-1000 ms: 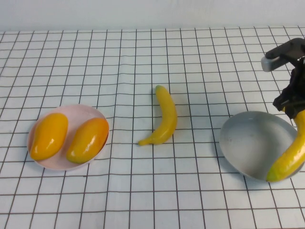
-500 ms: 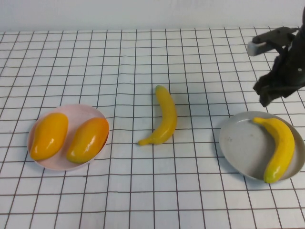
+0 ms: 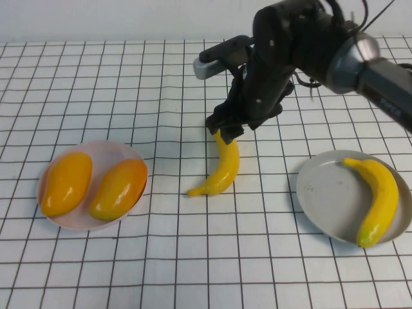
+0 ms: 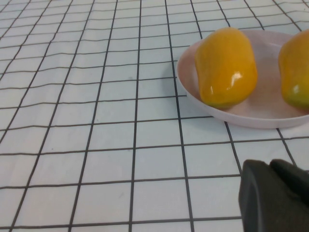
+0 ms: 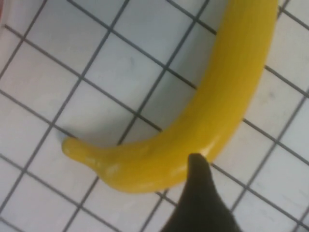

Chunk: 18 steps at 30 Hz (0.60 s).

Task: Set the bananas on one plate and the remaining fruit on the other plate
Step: Put another type of fruit in the right plate

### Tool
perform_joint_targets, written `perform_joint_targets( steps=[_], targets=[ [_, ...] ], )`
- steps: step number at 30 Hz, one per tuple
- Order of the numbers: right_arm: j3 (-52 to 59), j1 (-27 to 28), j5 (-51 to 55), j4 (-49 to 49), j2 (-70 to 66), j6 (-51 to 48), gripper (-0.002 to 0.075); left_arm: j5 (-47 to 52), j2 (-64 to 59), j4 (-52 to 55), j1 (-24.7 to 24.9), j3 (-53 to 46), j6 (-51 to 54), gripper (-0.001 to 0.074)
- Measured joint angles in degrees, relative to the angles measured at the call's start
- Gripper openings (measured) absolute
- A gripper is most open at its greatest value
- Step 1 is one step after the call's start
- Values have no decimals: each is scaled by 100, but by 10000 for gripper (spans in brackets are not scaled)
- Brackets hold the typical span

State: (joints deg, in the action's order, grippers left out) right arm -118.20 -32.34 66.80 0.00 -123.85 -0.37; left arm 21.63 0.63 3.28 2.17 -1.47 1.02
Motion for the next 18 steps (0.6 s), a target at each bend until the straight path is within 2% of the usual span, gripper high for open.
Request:
perform_joint_targets(
  steps=[5, 18],
  targets=[
    [-716, -61, 205, -147, -772, 453, 417, 0, 0, 0, 0, 0, 0, -2],
    [-898, -61, 200, -82, -1489, 782, 409, 0, 0, 0, 0, 0, 0, -2]
  ],
)
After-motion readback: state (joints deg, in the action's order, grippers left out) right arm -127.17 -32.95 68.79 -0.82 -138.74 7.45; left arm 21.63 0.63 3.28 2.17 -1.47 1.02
